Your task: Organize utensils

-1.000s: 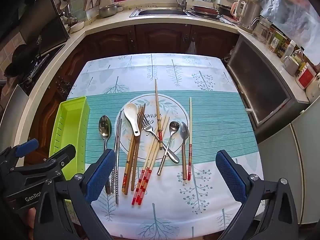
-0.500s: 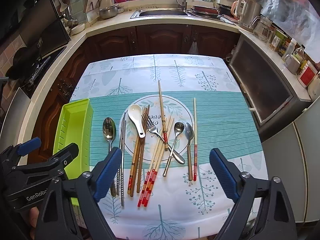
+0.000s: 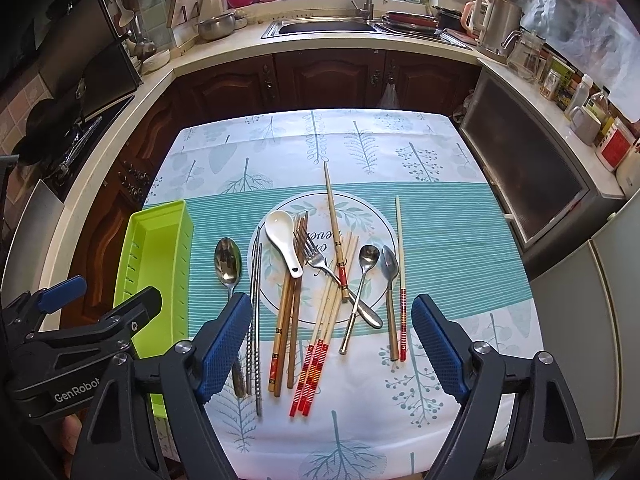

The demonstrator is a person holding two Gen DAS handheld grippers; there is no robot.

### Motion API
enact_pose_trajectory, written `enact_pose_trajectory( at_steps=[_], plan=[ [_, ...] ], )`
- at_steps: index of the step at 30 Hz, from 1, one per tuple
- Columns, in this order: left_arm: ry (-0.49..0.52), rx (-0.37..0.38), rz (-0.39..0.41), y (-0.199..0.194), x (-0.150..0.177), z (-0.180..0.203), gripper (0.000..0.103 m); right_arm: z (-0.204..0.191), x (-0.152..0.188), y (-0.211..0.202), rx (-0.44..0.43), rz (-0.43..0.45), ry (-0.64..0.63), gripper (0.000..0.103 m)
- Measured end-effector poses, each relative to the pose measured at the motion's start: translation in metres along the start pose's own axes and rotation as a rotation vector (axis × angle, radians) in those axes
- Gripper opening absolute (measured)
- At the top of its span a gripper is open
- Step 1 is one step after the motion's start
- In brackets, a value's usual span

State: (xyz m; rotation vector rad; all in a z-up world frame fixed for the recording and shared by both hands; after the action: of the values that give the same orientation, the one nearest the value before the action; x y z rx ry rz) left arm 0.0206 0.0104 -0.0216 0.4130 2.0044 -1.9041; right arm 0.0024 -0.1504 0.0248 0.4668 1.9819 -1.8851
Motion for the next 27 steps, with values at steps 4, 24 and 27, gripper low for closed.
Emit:
enact_pose_trajectory(
  at_steps=[4,24,27],
  plan=[
    [0.01,0.005,0.006,0.002,-0.002,-0.003,0.101,-0.003,-0.001,-0.001,0.005,0.007,0.005,0.084],
    [0.02,0.001,0.014,-0.004,-0.016,0.002,0.101,0.006,-0.012,-0.004,-0.002,0.002,0.016,0.084],
    [0.004,-0.016,0.01,-0.003,-0.017,0.003,0.101,0.007,-0.014,-0.001,-0.017,-0.009,-0.001,0.084]
  ],
)
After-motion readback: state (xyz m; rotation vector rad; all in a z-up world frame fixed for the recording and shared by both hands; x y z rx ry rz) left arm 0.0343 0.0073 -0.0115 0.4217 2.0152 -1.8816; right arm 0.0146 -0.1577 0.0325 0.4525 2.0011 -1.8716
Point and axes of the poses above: each gripper's, at about its wrist camera, not at the fingertips, and y roughly the way its jaws point, z to its right, x to its underside, the point moved 2 cm from there along y, roughly the way its jaws point, and after that the axes turned 5 degrees about -x, right-handed, at the moved point
